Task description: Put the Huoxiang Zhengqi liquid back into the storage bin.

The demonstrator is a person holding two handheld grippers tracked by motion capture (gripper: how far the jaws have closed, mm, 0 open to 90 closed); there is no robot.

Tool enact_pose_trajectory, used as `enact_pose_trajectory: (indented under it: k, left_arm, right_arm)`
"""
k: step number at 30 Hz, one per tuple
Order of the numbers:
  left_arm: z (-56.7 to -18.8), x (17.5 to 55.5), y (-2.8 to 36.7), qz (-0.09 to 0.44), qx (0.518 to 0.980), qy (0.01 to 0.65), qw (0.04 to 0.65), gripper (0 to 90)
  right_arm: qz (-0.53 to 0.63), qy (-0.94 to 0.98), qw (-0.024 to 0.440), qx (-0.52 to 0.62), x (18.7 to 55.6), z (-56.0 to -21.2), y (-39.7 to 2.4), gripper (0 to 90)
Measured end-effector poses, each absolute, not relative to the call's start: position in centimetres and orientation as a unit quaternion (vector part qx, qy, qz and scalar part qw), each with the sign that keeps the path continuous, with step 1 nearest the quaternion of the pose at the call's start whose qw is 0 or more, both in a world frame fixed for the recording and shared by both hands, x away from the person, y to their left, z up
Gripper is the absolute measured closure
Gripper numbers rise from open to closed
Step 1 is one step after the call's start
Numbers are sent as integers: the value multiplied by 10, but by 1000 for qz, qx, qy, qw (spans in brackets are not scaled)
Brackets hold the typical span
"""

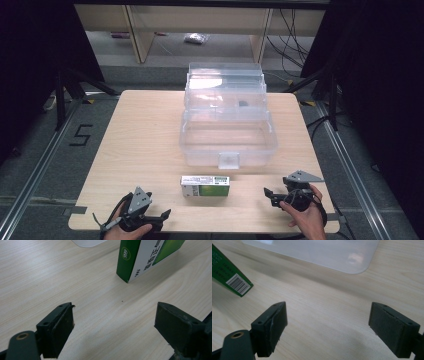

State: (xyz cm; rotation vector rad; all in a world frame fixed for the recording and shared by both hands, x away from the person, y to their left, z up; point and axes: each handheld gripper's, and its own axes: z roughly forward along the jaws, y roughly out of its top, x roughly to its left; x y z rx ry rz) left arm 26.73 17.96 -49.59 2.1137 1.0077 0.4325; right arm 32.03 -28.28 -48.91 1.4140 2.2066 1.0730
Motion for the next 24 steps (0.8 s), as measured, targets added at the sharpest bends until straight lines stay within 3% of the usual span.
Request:
enact_pose_trajectory:
  k: [2,12,13,16,22,24]
  left_arm:
    - [-496,267,181,176,829,388,362,149]
    - [-495,267,181,173,835,383,355,149]
    - [-497,266,178,171,819,398,376,149]
    - [-496,266,178,175,822,393,373,150]
    - [-495,267,181,174,835,384,354,150]
    - [-498,267,177,176,815,404,377,150]
  right_arm:
    - [371,778,172,477,322,-487,-286,164]
    - [366,806,161,436,326,-469,-266,160]
    - [368,809,162,429,327,-467,-264,158]
    - [363,817,141,425,327,-458,-256,158]
    - [364,842,151,368,335,-437,-242,160]
    - [367,848,147,353,338,-431,-235,160]
